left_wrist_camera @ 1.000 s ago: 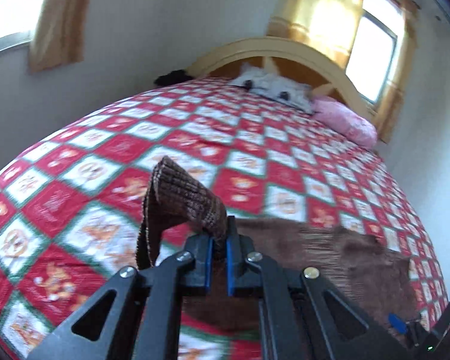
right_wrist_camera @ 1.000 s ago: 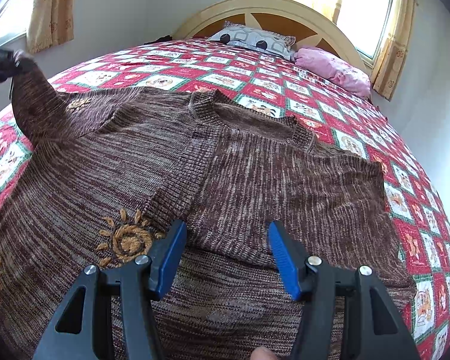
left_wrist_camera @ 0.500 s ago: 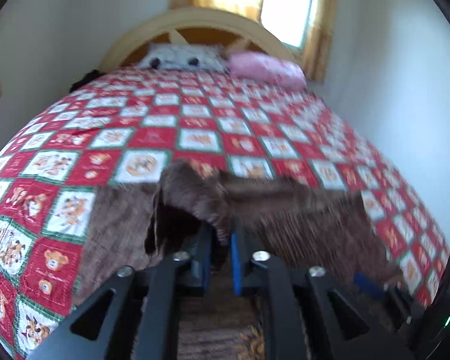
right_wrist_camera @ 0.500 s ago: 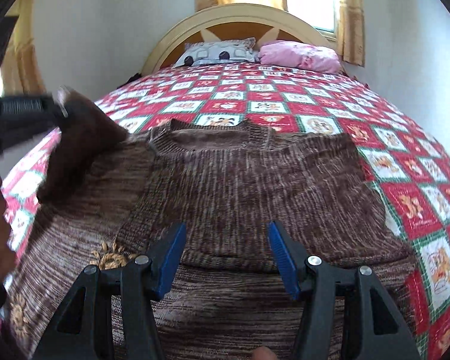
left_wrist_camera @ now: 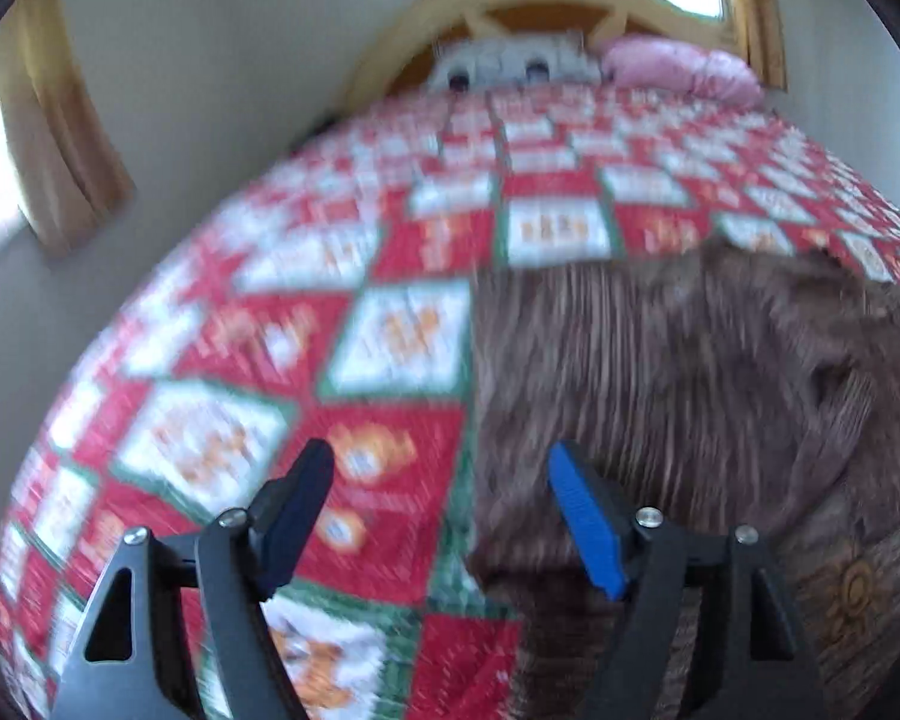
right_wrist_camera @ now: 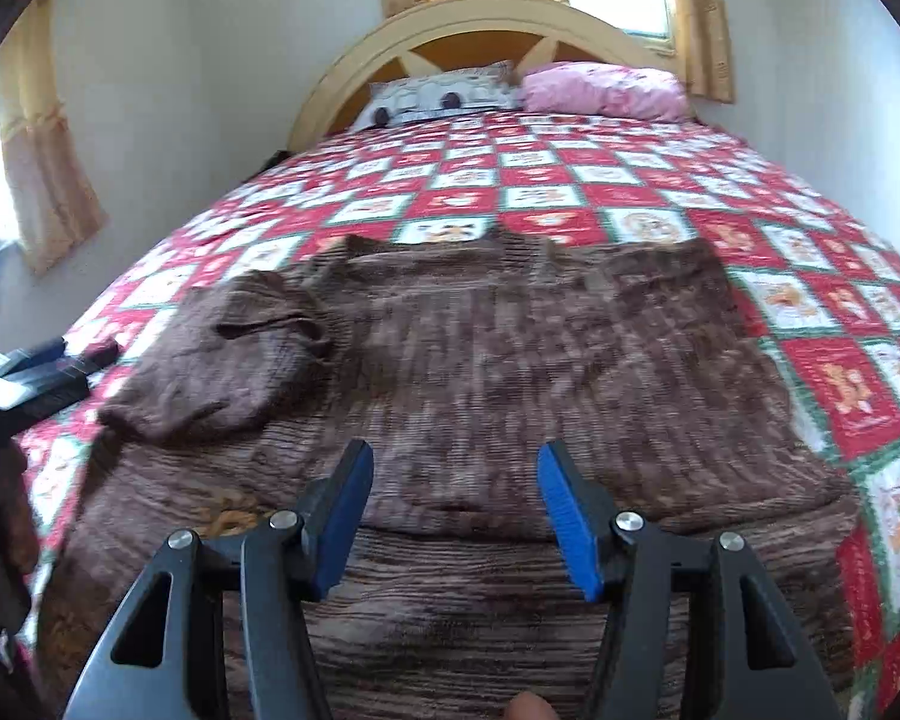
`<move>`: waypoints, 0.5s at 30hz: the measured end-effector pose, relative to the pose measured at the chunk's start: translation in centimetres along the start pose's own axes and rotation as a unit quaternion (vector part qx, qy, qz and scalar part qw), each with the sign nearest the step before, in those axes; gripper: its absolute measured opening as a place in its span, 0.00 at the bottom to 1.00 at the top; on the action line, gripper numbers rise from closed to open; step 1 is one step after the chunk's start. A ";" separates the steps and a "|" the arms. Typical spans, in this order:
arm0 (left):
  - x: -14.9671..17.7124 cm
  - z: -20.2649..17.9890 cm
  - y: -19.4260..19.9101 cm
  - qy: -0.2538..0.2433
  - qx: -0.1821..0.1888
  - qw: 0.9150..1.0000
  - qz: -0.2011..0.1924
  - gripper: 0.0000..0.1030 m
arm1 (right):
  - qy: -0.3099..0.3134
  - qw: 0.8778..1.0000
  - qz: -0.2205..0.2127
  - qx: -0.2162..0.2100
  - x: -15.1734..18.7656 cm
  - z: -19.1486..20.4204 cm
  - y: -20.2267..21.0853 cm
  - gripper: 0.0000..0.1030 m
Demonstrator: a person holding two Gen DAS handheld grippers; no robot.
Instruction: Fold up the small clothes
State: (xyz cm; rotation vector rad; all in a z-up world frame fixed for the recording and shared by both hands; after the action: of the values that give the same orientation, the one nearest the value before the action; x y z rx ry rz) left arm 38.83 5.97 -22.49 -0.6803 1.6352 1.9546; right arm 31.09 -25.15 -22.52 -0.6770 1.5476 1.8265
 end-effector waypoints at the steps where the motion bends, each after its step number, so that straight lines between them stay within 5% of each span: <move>1: 0.5 -0.2 -0.3 -0.004 0.003 1.000 0.007 0.75 | 0.006 1.000 -0.001 -0.009 -0.2 0.5 0.2 0.57; 6: 1.0 -1.0 0.6 -0.018 0.015 1.000 -0.020 0.75 | 0.065 0.998 0.013 -0.011 -3.3 4.5 -0.3 0.57; 12: 1.0 -0.6 0.6 -0.002 0.033 0.999 -0.022 0.79 | 0.100 0.991 0.079 -0.034 -6.3 8.3 -6.6 0.57; 15: 1.1 -0.5 0.6 0.004 0.050 0.998 -0.022 0.79 | 0.094 0.989 0.104 0.042 -7.0 5.8 -10.0 0.57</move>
State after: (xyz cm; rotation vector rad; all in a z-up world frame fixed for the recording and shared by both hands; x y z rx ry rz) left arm 37.65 5.48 -22.82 -0.6816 1.6960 1.8273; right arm 43.34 -19.43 -22.94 -0.6856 1.8686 1.8799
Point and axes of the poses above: each gripper's, at about its wrist camera, not at the fingertips, and y roughly against the way its jaws point, z to its left, x to its underside, the point moved 7 cm from there along -y, roughly the way its jaws point
